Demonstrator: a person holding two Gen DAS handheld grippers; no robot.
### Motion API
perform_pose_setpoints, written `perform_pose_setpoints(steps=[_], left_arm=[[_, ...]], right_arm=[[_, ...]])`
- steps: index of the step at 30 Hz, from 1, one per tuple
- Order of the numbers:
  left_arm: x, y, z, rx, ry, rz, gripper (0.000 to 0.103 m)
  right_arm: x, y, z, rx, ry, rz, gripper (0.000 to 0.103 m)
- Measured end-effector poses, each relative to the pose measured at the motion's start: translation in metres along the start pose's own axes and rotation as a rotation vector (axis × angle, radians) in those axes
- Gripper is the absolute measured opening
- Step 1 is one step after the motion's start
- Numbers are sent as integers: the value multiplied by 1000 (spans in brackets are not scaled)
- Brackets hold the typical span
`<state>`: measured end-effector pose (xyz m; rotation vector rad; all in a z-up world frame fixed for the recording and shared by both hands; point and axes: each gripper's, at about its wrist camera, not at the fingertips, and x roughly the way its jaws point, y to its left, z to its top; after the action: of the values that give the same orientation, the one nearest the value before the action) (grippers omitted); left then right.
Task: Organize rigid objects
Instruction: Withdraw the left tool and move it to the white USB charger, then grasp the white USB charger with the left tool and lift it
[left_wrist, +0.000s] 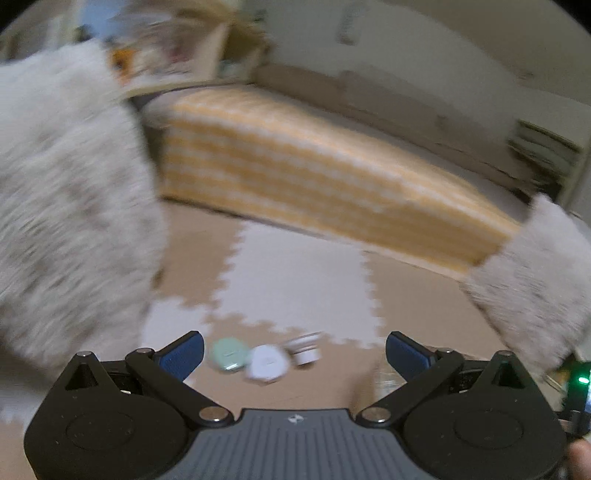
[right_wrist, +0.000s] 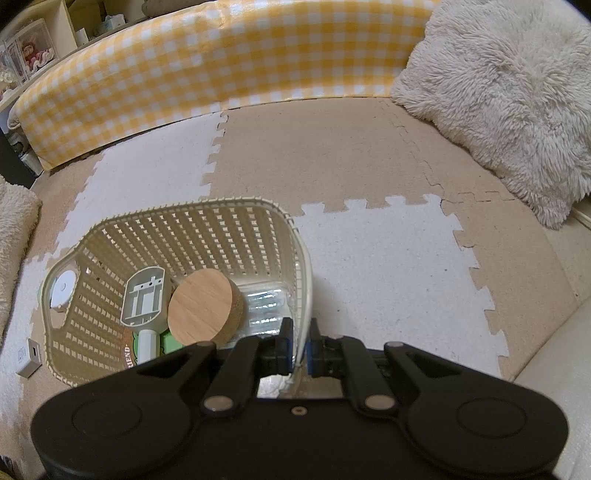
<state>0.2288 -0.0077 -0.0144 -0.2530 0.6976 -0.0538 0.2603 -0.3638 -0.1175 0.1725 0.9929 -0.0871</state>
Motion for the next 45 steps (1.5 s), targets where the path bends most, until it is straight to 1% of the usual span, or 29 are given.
perform_pose_setpoints(steps=[4,7,10,14,17,23,26,28,30,34,36,38,45], left_arm=[[8,37,-13,-93,50,92,103],[22,56,-22,-150,89,148,103],[32,67,-28,-194,110,161,103],[50,67,-38,-241,141,148,103],[68,66,-47,-273,165,159,102],[93,66,-58,-280,217,194,95],[102,65,-63,-262,239,228,91],[107,66,-66,-258,254,246,87],[112,67,-69,-261,274,251,80],[118,67,-72,-245,296,274,72],[119,70,-73,-263,303,286,63],[120,73,-73,-287,304,280,64],[120,72,-73,-274,305,280,63]], right_arm=[[0,0,0,-3,-1,0,7],[0,-1,-1,-3,-1,1,7],[0,-1,-1,-4,-1,0,7],[-1,0,0,-1,-1,3,7],[-1,0,0,-2,-1,4,7],[-1,0,0,-8,-1,1,7],[-1,1,0,-11,-2,0,7],[-1,0,1,-10,-2,1,7],[-1,0,1,-10,-2,1,7],[-1,0,1,-11,-2,0,7],[-1,0,1,-11,-1,0,7],[-1,0,1,-12,-2,0,7],[-1,0,1,-11,-2,1,7]])
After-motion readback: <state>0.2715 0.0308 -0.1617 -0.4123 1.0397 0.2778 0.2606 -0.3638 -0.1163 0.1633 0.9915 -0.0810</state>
